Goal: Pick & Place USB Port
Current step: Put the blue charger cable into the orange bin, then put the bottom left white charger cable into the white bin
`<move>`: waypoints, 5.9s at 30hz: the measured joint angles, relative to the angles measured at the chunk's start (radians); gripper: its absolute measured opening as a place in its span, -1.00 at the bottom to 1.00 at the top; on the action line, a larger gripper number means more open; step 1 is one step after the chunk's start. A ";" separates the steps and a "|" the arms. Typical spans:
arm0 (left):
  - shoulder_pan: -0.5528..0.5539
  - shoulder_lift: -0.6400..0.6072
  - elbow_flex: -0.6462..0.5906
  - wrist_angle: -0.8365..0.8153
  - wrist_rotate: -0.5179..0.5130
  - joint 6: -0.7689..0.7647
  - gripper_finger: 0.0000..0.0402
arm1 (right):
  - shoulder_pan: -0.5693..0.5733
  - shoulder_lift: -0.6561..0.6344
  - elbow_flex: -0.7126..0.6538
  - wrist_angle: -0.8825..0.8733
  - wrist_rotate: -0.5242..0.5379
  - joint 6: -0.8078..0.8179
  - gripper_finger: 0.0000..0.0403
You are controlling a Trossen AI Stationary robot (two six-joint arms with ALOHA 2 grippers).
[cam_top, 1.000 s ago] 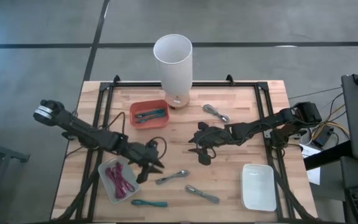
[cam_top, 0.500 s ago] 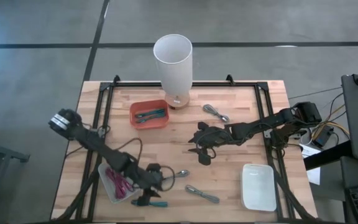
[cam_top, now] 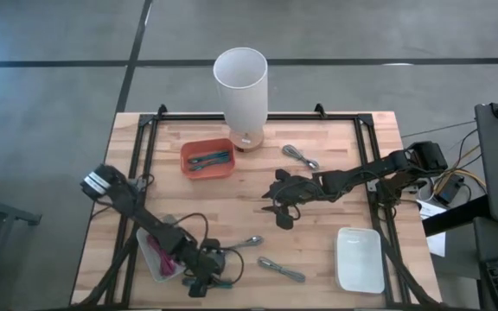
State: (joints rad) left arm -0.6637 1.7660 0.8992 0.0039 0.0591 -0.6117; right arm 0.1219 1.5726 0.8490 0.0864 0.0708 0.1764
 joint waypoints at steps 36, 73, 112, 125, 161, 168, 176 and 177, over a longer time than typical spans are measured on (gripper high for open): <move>0.007 -0.053 0.017 -0.033 -0.130 0.146 -1.00 | 0.000 0.000 0.000 0.000 0.000 -0.004 -0.07; 0.841 -0.463 -0.087 -0.445 -0.528 0.774 -1.00 | 0.000 0.000 0.000 0.002 0.008 -0.004 -0.07; 0.915 -0.414 -0.030 -0.353 -0.424 0.811 -0.52 | -0.002 -0.015 0.000 -0.035 0.110 -0.001 -0.07; 0.841 -0.522 0.006 -0.387 -0.297 0.709 -0.52 | -0.010 -0.125 0.046 -0.369 0.093 0.052 -0.07; 0.793 -0.554 -0.004 -0.436 -0.259 0.660 -0.52 | 0.147 0.510 0.335 -0.054 -0.169 -0.136 -0.64; 0.793 -0.554 -0.006 -0.438 -0.261 0.660 -0.52 | 0.150 0.438 0.354 -0.187 -0.179 -0.117 -0.77; 0.793 -0.554 -0.006 -0.446 -0.261 0.660 -0.52 | 0.178 0.200 0.330 -0.459 -0.037 0.035 -0.74; 0.793 -0.554 -0.006 -0.450 -0.261 0.660 -0.52 | 0.187 0.158 0.325 -0.498 -0.012 0.080 -0.73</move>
State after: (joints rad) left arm 0.1291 1.2118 0.8936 -0.4458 -0.2024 0.0481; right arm 0.3093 1.7311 1.1739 -0.4118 0.0585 0.2561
